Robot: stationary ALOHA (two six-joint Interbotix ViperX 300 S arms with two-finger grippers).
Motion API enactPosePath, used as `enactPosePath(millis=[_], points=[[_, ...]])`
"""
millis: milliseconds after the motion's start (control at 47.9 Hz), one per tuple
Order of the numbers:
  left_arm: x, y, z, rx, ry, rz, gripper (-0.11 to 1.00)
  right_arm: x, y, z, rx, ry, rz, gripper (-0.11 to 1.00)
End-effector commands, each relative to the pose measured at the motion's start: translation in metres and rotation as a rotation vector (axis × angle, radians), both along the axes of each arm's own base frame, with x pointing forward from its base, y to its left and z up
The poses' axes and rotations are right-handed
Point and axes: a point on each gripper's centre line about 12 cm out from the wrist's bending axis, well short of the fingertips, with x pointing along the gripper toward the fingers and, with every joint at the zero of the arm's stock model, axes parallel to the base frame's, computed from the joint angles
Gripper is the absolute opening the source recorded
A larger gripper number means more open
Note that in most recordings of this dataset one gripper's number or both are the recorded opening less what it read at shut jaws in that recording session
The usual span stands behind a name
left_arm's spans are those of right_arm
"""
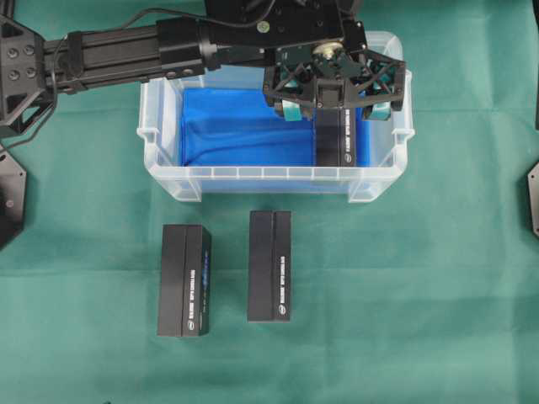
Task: Take the box out of the case with the left arm.
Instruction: 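Lower the left gripper around the right box and close it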
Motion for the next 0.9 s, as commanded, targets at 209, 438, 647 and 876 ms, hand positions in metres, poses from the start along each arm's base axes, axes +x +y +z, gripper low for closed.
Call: enactPosePath(millis=[209, 438, 647, 876], points=[[0.000, 0.004, 0.004, 0.014, -0.058, 0.007, 0.93, 0.001, 0.000, 0.003, 0.003, -0.015, -0.006, 0.00], [-0.002, 0.003, -0.012, 0.010, -0.033, 0.006, 0.93, 0.002, 0.000, 0.004, 0.006, -0.015, -0.006, 0.00], [0.002, 0.004, -0.024, 0.012, -0.043, 0.003, 0.93, 0.002, 0.000, 0.004, 0.006, -0.015, -0.007, 0.00], [0.008, 0.003, -0.039, 0.009, -0.036, -0.005, 0.93, 0.002, 0.002, 0.003, 0.021, -0.015, -0.005, 0.00]])
